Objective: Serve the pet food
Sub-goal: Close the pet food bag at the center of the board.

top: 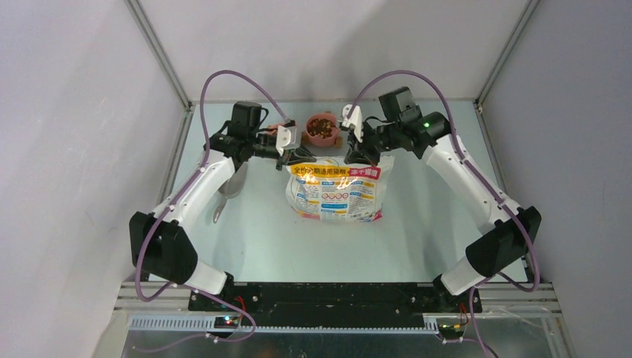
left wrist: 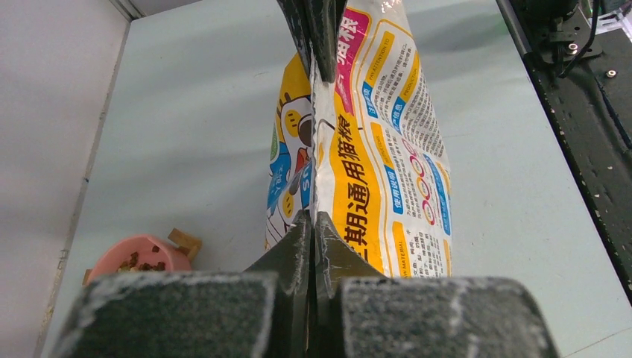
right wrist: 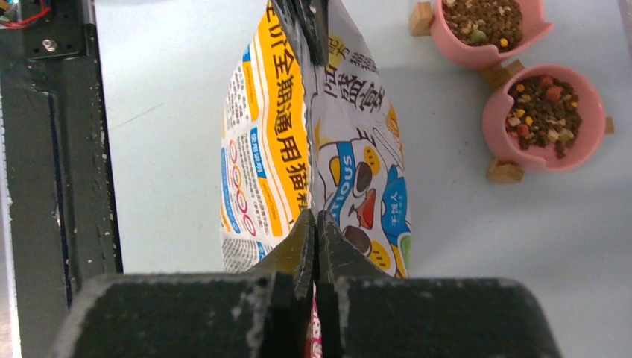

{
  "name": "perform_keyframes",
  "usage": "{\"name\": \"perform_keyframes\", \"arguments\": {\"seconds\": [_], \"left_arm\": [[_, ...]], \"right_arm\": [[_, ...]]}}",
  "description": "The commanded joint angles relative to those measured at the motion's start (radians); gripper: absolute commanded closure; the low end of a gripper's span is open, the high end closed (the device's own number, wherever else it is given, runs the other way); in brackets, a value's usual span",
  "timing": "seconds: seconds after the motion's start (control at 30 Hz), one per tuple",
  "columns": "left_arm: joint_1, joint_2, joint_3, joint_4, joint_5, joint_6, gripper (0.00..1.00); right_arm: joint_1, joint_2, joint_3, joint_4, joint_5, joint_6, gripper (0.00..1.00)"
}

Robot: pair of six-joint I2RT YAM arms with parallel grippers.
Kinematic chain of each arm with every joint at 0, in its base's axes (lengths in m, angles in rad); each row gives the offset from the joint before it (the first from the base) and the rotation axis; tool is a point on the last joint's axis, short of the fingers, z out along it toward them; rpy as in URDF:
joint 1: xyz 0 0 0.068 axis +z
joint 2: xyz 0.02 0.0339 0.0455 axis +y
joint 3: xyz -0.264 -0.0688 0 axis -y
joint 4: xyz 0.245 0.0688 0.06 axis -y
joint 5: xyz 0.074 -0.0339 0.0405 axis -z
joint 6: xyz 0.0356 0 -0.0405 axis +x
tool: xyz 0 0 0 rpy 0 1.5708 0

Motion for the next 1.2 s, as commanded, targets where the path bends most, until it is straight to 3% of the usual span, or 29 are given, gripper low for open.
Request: {"name": "perform_keyframes", "arguments": {"seconds": [0.0,0.2,0.87,0.9,1.0,1.07,1.1,1.13,1.17], "left_arm": [[0.122,-0.03,-0.027,-0.09,-0.136,0.032,1.0],[0.139,-0.036,-0.057,-0.03,-0.12,-0.01,1.0],[0.149,-0.068,0.084,-0.189,-0.158,-0.044,0.99],[0.149,-0.073,0.1,-0.204,-0.173,-0.049,0.96],[0.151,-0.118,0.149,-0.149,-0.318,-0.168,0.56],[0.152,-0.166,0.132,-0.065,-0.434,-0.253,0.4],[0.152,-0.188,0.092,0.028,-0.521,-0.291,0.36],[0.152,-0.235,0.065,0.072,-0.557,-0.361,0.23],[0.153,-0.259,0.011,0.16,-0.63,-0.389,0.18]], "right_arm": [[-0.149,-0.126,-0.059,-0.26,0.324,-0.012,1.0],[-0.196,-0.223,-0.149,-0.249,0.367,-0.019,0.99],[-0.415,-0.358,-0.221,-0.18,0.638,-0.038,1.0],[-0.418,-0.362,-0.215,-0.176,0.647,-0.035,1.0],[-0.421,-0.375,-0.196,-0.115,0.7,-0.011,1.0],[-0.421,-0.381,-0.2,-0.043,0.742,0.023,0.97],[-0.421,-0.382,-0.201,0.0,0.756,0.038,0.92],[-0.421,-0.384,-0.202,0.043,0.78,0.077,0.89],[-0.421,-0.385,-0.204,0.065,0.798,0.1,0.84]]}}
